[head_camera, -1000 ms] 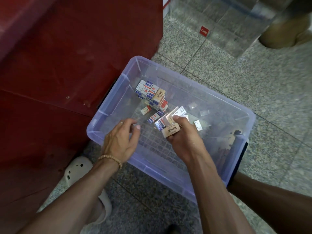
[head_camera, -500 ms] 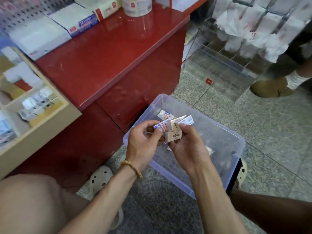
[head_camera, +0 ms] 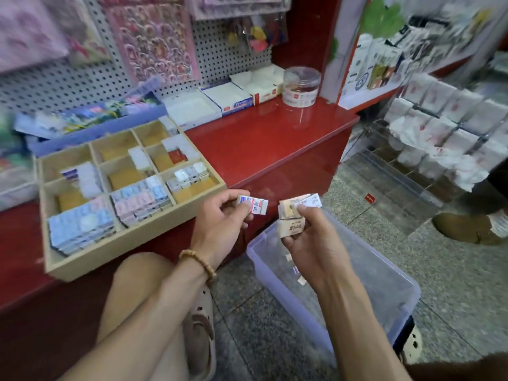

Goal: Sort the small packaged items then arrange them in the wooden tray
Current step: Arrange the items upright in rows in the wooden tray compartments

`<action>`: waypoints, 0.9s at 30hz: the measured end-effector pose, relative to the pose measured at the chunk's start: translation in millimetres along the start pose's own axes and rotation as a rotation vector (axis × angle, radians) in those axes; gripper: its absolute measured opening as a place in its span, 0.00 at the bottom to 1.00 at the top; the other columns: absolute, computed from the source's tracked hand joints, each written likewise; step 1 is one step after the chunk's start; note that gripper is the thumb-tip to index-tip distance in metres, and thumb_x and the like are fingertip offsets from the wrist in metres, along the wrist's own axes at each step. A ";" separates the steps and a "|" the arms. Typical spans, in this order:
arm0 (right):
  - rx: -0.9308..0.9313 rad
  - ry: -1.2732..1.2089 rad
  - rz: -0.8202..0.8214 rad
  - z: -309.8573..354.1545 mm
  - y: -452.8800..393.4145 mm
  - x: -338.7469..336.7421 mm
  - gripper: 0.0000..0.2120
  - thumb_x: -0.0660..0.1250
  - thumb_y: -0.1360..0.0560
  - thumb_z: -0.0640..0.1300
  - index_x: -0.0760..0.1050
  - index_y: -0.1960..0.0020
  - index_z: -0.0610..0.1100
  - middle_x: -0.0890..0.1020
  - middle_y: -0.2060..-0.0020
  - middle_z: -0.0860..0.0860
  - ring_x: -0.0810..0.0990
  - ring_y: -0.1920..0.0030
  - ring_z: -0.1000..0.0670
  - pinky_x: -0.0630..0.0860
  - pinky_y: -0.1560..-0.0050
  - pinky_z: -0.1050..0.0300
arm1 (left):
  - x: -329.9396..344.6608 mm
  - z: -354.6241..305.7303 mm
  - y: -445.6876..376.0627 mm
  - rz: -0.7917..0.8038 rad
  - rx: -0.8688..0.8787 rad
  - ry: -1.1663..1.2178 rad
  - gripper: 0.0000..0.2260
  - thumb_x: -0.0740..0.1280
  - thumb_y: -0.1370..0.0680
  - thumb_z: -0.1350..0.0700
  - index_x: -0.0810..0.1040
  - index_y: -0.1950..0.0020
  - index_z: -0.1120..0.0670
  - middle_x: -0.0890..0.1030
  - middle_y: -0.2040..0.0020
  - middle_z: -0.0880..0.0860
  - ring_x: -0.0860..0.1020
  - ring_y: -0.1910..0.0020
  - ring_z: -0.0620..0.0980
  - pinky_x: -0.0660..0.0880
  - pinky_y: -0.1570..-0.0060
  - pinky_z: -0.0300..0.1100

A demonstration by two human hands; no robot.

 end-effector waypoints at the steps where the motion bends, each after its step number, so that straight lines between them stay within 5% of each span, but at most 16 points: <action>1: 0.004 0.033 0.026 -1.6 0.1 12.2 0.02 0.63 0.22 0.38 0.74 0.51 0.40 0.78 0.63 0.48 0.77 0.67 0.53 0.72 0.73 0.64 | -12.9 -5.7 -2.0 -0.024 0.013 -0.001 0.07 0.69 0.24 0.64 0.80 0.49 0.54 0.83 0.62 0.52 0.81 0.66 0.43 0.78 0.65 0.37; 12: 0.045 0.179 0.222 -43.7 -13.9 119.8 0.11 0.62 0.21 0.39 0.69 0.40 0.43 0.81 0.58 0.46 0.77 0.68 0.52 0.67 0.76 0.62 | -156.9 -46.0 -16.9 -0.176 0.117 -0.192 0.08 0.72 0.26 0.62 0.82 0.57 0.48 0.82 0.63 0.54 0.79 0.70 0.46 0.76 0.70 0.38; 17: 0.081 0.220 0.262 -66.3 -23.0 156.2 0.19 0.65 0.23 0.41 0.72 0.33 0.39 0.83 0.51 0.44 0.80 0.64 0.51 0.68 0.74 0.61 | -228.3 -52.8 -28.2 -0.282 0.126 -0.346 0.07 0.72 0.25 0.59 0.82 0.54 0.47 0.84 0.55 0.52 0.83 0.56 0.57 0.82 0.55 0.53; 22: 0.082 0.267 0.283 -81.6 -33.1 186.7 0.21 0.68 0.27 0.42 0.75 0.35 0.42 0.82 0.52 0.45 0.79 0.65 0.51 0.68 0.74 0.62 | -280.1 -47.3 -48.5 -0.346 0.108 -0.655 0.04 0.72 0.24 0.57 0.83 0.51 0.52 0.80 0.59 0.44 0.77 0.62 0.42 0.76 0.55 0.41; 27: 0.113 0.287 0.270 -93.7 -44.6 202.4 0.17 0.65 0.23 0.40 0.74 0.34 0.42 0.82 0.52 0.45 0.79 0.65 0.50 0.65 0.75 0.61 | -307.7 -37.2 -75.2 -0.374 0.067 -0.869 0.05 0.70 0.23 0.59 0.83 0.48 0.54 0.79 0.53 0.48 0.74 0.56 0.45 0.70 0.53 0.38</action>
Point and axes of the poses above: each hand's wrist, its own y-axis away from the middle knuckle, its own x-axis out of the palm, z = x × y, the point moved 8 cm from there along -y, towards the middle knuckle
